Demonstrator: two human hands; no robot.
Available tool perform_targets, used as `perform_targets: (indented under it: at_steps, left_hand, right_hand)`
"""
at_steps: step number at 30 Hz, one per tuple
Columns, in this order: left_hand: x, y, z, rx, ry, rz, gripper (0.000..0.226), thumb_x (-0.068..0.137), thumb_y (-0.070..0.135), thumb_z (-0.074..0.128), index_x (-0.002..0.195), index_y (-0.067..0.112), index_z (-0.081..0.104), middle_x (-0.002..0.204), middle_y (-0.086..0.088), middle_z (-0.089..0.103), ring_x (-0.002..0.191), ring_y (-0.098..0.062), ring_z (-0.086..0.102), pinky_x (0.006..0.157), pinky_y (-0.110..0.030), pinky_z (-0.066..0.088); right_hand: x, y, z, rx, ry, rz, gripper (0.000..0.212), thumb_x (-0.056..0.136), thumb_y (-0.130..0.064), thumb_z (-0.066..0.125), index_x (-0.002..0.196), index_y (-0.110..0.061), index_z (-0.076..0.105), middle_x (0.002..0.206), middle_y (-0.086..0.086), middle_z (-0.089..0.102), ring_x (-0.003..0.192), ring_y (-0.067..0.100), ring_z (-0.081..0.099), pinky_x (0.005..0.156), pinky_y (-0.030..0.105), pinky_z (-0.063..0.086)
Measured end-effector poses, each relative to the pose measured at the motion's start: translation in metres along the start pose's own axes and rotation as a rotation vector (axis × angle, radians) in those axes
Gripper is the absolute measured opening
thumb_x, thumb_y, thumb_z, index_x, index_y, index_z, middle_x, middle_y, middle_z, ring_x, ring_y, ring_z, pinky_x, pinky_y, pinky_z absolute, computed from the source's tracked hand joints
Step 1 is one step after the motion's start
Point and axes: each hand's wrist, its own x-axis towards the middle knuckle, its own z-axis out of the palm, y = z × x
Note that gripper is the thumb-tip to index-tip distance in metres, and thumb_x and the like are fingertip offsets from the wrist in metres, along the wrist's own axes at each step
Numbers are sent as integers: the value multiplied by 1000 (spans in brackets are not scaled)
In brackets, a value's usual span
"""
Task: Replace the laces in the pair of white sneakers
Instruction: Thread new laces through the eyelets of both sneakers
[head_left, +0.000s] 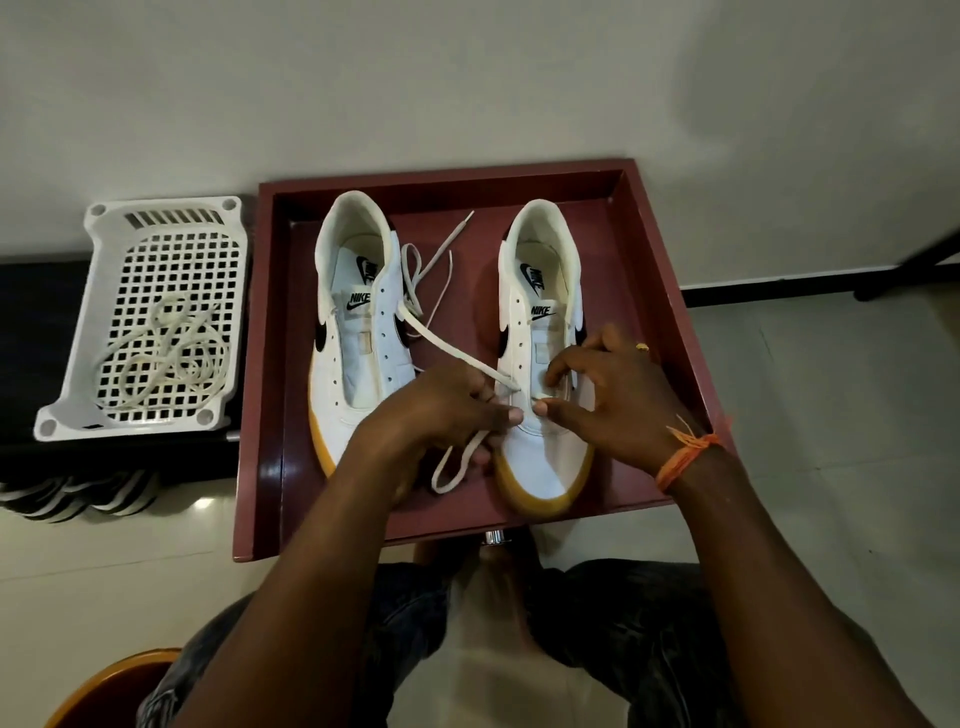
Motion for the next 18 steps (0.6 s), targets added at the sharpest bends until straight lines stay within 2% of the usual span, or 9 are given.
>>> perform_targets:
  at_steps: [2, 6, 8, 11, 13, 15, 16, 18]
  left_hand:
    - [-15, 10, -14, -48, -50, 0, 14, 88, 12, 71, 87, -2, 68, 77, -17, 73, 59, -20, 68, 47, -19, 48]
    - [-50, 34, -36, -149, 38, 181, 5, 84, 2, 71, 88, 1, 68, 82, -18, 75, 61, -17, 70, 50, -18, 51]
    - [-65, 42, -34, -280, 65, 276, 8, 85, -2, 67, 92, 2, 68, 88, -19, 75, 72, -25, 74, 63, -25, 59]
    - [-83, 52, -20, -417, 150, 318, 13, 83, -3, 69, 93, 5, 71, 91, -20, 75, 80, -28, 73, 79, -38, 59]
    - [-94, 57, -10, -369, 221, 281, 13, 80, -5, 72, 90, 4, 72, 85, -21, 73, 74, -29, 68, 70, -34, 57]
    - [-110, 66, -3, -274, 257, 238, 13, 78, -2, 77, 90, 3, 72, 83, -23, 70, 72, -29, 61, 58, -28, 52]
    - [-115, 70, -1, -252, 267, 219, 13, 78, 1, 79, 88, 4, 72, 84, -23, 70, 73, -29, 62, 57, -27, 51]
    - [-133, 82, 0, -229, 300, 206, 12, 76, 3, 81, 81, 6, 71, 82, -21, 71, 73, -27, 66, 60, -28, 54]
  right_hand:
    - [1, -2, -1, 68, 43, 5, 31, 75, -43, 79, 101, -30, 69, 100, -7, 45, 93, 14, 51, 76, 26, 48]
    - [-5, -23, -11, 338, 164, -69, 33, 78, -12, 76, 109, -21, 68, 83, -5, 56, 71, 8, 56, 67, 16, 46]
    - [-15, -41, -15, 522, 118, -136, 42, 78, -1, 71, 115, -21, 65, 74, -1, 64, 66, 12, 62, 64, 21, 51]
    - [-39, -72, -18, 775, 83, -108, 52, 76, -2, 67, 118, -31, 59, 84, -3, 70, 81, 15, 69, 71, 34, 54]
    - [-52, -87, -22, 996, 99, -46, 53, 78, 4, 62, 123, -24, 58, 90, 1, 71, 89, 13, 69, 77, 33, 54]
    - [-63, -99, -30, 1207, 111, 14, 52, 83, 14, 55, 129, -9, 54, 88, 8, 69, 81, 8, 66, 74, 23, 53]
    - [-66, -102, -33, 1271, 112, 38, 52, 83, 12, 55, 132, -5, 51, 86, 9, 67, 76, 5, 65, 72, 19, 52]
    - [-76, -114, -40, 1362, 99, 75, 51, 83, 5, 57, 132, -5, 51, 87, 11, 66, 78, 11, 63, 69, 20, 51]
